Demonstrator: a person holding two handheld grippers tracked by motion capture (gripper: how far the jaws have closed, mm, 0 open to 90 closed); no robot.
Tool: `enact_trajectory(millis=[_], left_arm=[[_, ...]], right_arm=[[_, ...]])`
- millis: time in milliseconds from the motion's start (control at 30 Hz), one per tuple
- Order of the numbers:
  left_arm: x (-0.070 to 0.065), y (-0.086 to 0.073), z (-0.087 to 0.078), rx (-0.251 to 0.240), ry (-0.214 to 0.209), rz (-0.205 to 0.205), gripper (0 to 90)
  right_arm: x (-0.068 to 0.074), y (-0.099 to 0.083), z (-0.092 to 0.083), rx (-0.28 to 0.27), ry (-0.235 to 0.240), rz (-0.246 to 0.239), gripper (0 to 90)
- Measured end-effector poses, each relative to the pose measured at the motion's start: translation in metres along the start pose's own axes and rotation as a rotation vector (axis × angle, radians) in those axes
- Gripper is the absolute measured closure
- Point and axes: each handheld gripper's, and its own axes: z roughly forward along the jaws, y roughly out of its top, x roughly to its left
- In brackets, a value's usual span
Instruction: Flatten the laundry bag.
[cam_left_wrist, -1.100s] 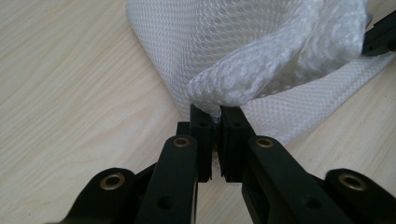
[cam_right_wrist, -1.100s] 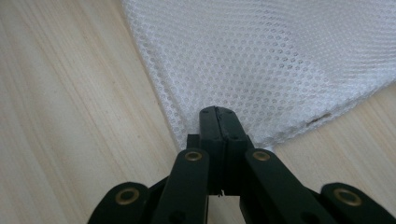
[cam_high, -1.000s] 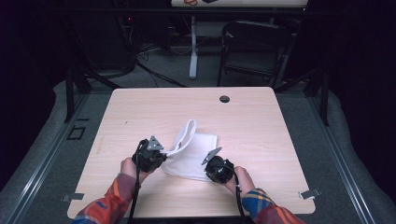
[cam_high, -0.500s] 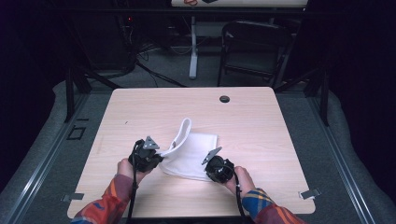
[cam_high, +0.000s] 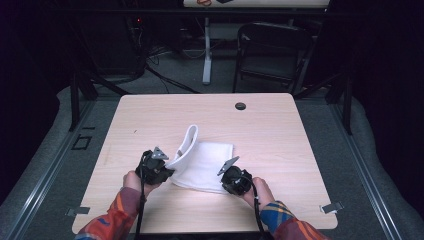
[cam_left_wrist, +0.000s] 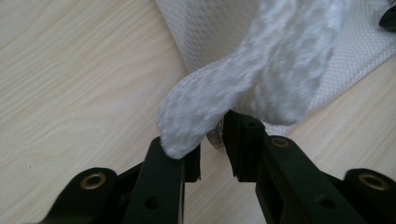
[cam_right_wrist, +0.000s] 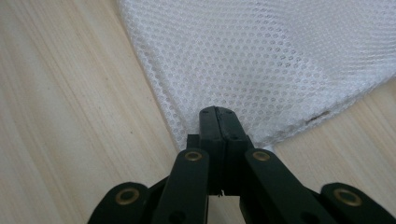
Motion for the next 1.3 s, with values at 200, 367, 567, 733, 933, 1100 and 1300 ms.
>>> enact_trajectory(millis=[200,367,567,733,933,1100,1300], left_arm=[[0.004,-0.005,0.000,0.049,0.015,-0.023,55.4],[0.009,-0.011,-0.005,0.060,0.023,-0.064,37.0],[0.019,-0.019,-0.016,0.056,0.047,-0.122,24.2],[0.024,-0.023,-0.026,0.036,0.081,-0.161,18.3],[0.023,-0.021,-0.032,-0.033,0.094,-0.156,15.9],[0.007,-0.010,-0.025,-0.036,0.063,-0.085,15.8],[-0.009,0.006,-0.004,-0.016,-0.007,0.017,17.2]], right_arm=[[-0.007,-0.004,-0.001,-0.004,0.006,0.012,90.0],[-0.014,-0.007,-0.004,0.004,0.018,0.005,90.0],[-0.019,-0.010,-0.005,-0.001,0.018,0.017,90.0],[-0.024,-0.010,-0.009,0.019,0.008,0.021,85.1],[-0.031,-0.011,-0.013,0.019,0.008,0.062,73.0],[-0.037,-0.013,-0.023,0.013,0.031,0.115,45.3],[-0.041,-0.016,-0.038,-0.006,0.041,0.167,26.8]])
